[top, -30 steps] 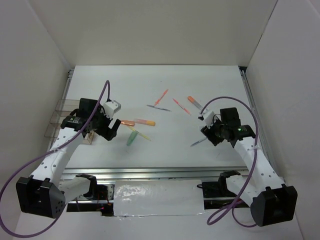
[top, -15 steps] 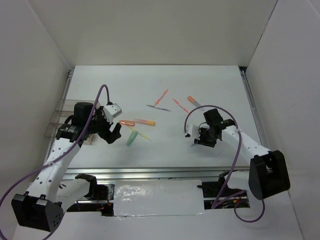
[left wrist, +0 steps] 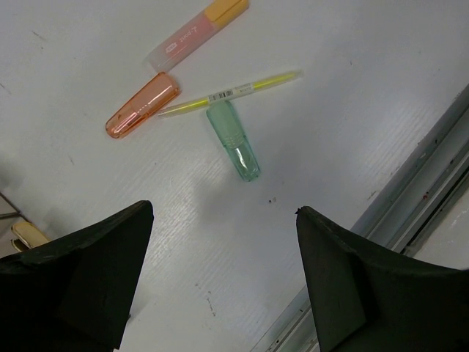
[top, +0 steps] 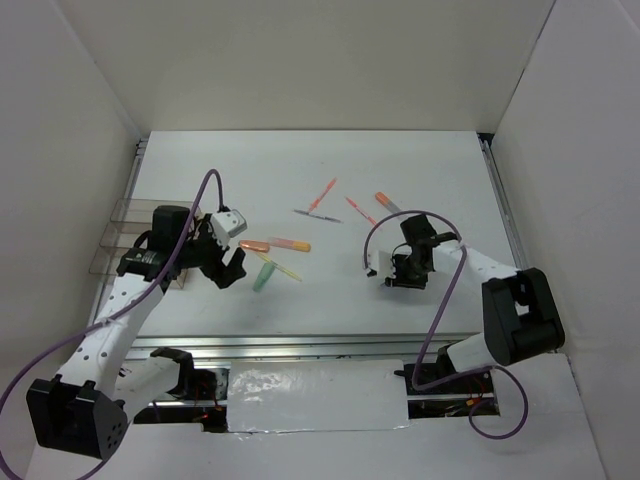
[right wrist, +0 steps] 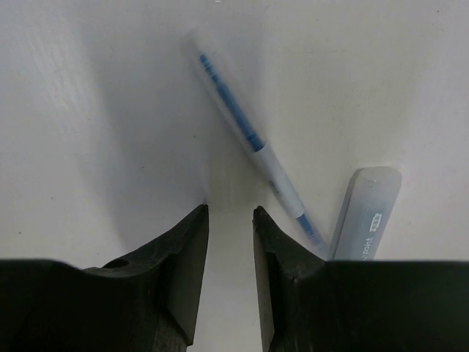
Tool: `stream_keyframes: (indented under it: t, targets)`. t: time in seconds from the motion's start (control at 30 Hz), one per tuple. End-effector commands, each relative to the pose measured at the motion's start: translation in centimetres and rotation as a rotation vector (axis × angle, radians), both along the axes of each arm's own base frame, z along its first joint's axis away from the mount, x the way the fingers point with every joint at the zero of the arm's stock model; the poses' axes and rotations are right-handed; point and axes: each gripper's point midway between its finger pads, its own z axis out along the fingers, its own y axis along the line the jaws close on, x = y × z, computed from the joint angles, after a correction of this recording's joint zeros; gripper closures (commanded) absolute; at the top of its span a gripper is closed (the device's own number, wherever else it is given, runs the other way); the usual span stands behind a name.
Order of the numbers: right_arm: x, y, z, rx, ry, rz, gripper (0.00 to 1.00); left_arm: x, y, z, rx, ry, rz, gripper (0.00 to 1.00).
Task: Sort the stationery into containers
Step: Move the pen to the center of the board.
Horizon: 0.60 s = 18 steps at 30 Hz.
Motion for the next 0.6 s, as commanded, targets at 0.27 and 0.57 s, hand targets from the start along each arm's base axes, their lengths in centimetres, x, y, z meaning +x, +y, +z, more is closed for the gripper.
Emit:
stream_keyframes:
  t: [0.27, 0.57]
  targets:
    - [3.0, -0.1, -0.1, -0.038, -0.013, 0.090, 0.69, 0.4, -1.3, -0.3, -0.037, -0.042, -0.079, 0.09]
    - [4.3, 2.1, 7.5, 0.101, -0.106, 0.123, 0.65, -0.4, -1.1, -1.0, -0.016, -0.035, -0.107, 0.09]
